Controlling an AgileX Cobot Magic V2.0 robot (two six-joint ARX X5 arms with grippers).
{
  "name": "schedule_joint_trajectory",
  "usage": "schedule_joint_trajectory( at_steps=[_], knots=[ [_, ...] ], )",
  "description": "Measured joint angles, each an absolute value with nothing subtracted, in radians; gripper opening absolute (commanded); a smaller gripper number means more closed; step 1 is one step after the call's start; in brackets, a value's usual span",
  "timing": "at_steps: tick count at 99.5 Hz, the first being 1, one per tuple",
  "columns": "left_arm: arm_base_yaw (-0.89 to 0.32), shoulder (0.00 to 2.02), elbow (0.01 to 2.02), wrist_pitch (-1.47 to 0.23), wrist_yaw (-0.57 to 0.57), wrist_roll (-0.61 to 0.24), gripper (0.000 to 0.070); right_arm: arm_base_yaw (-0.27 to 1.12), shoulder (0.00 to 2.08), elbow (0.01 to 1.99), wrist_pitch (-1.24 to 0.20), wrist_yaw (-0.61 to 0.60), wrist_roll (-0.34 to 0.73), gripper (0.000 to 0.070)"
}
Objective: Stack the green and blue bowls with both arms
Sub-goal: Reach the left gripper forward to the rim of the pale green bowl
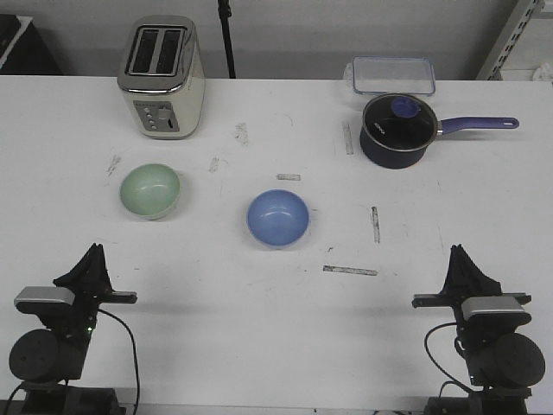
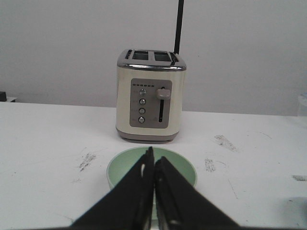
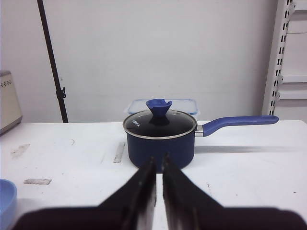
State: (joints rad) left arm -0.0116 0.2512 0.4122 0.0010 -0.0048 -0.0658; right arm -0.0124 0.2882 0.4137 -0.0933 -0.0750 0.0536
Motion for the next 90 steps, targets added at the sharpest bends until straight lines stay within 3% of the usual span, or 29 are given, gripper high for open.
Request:
schedule_joint_trajectory(
  at_steps=[33, 55, 70, 90],
  knots=[
    [-0.012, 0.563, 0.696, -0.039, 0.000, -0.066, 0.0001, -0.012, 0.288, 0.414, -0.093, -0.075, 0.054, 0.0015],
    [-0.021, 0.748, 0.852, -0.126, 0.097, -0.077, 0.0001, -0.012, 0.288, 0.414, -0.093, -0.075, 0.054, 0.0015],
    [-0.021, 0.879, 0.974, -0.217, 0.208, -0.157, 0.0001, -0.012, 0.288, 0.414, -0.093, -0.075, 0.054, 0.0015],
    [-0.021, 1.069, 1.118, -0.420, 0.273, -0.316, 0.0001, -0.012, 0.288, 0.414, -0.093, -0.075, 0.054, 0.0015]
  ],
)
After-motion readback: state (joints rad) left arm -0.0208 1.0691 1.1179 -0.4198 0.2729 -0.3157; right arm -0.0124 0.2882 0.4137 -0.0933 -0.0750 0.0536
